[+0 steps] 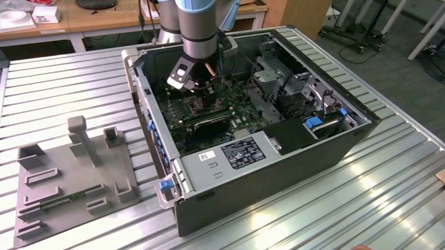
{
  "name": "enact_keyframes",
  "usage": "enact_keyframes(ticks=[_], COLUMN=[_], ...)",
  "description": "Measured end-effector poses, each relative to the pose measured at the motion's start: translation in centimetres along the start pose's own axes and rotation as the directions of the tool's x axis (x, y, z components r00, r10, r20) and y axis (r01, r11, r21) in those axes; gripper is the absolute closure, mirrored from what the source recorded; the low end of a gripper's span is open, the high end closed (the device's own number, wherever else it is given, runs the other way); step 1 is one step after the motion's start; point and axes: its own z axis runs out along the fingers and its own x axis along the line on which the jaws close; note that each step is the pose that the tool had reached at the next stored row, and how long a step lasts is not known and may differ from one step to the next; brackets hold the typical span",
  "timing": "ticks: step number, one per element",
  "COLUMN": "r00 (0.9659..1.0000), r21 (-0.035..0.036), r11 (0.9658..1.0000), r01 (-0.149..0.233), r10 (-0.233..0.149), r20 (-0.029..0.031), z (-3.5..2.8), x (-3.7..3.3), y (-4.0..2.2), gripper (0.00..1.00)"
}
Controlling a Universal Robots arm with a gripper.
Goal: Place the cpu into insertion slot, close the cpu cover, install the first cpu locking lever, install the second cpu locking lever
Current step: 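Place the cpu into insertion slot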
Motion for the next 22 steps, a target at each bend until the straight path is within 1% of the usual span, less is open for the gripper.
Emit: enact_keyframes(ticks=[6,13,18,22], r00=[1.0,1.0,1.0,1.0], r21=[0.0,0.0,0.0,-0.0001], r11=[1.0,1.0,1.0,1.0], r01=[0.0,0.0,0.0,0.0], r10=[0.0,0.0,0.0,0.0], r20=[0.0,0.0,0.0,-0.0002], z=[-0.34,-0.56,-0.96,-0.95], x=[0.01,0.01,0.03,0.03], y=[0.04,0.07,0.12,0.12], gripper=[0.39,0.39,0.39,0.39])
